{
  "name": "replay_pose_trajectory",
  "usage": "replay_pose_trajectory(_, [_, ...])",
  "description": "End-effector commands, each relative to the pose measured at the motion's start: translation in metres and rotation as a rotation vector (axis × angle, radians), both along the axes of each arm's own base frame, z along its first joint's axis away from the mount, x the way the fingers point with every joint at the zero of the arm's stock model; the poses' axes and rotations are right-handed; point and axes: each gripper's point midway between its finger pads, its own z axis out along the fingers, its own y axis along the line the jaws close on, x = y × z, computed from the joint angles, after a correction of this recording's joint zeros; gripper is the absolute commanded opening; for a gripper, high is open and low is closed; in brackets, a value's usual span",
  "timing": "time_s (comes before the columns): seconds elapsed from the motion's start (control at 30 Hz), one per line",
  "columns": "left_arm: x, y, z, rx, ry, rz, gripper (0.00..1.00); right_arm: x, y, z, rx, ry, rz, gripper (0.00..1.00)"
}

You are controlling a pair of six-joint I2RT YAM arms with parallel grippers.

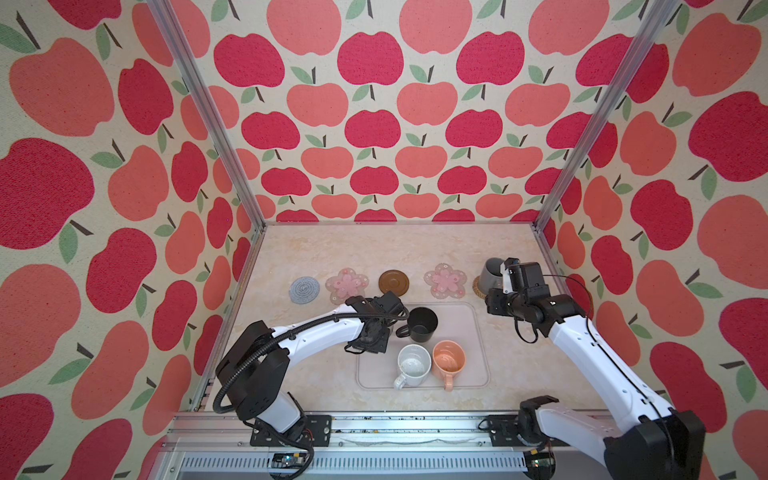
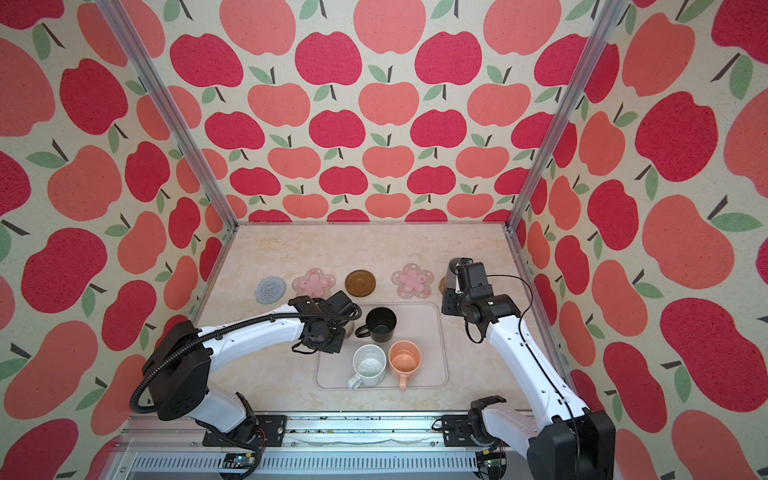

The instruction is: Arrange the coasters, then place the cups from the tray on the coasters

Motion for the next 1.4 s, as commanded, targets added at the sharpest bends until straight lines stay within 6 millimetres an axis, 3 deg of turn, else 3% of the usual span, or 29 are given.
replay_pose_trajectory(0.0, [0.003, 0.002, 0.012, 0.003, -0.04, -0.02, 0.0, -0.001, 0.003, -0.007, 0.013, 0.021, -0.005, 0.54])
replay_pose_trajectory(0.5, [-0.006, -0.007, 0.006, -0.064, 0.004, -0.003, 0.0, -0.001, 0.004, -0.017, 0.012, 0.038, 0.002, 0.54])
replay_pose_trajectory(0.67, [-0.006, -0.007, 0.017, -0.098, -0.023, 0.022, 0.19, -0.002, 0.004, -0.013, 0.018, 0.029, 0.001, 0.54])
replay_pose_trajectory(0.87, [-0.006, 0.001, 0.035, -0.09, -0.048, 0.035, 0.31, -0.002, 0.004, -0.01, 0.026, 0.017, -0.002, 0.54])
replay_pose_trajectory(1.13, [-0.013, 0.006, 0.025, -0.05, 0.004, 0.047, 0.29, -0.003, 0.004, -0.014, 0.032, 0.022, -0.006, 0.54])
replay_pose_trajectory(1.37, [-0.007, 0.001, 0.021, -0.075, -0.013, 0.071, 0.27, 0.0, 0.006, -0.015, 0.028, 0.026, 0.004, 0.55])
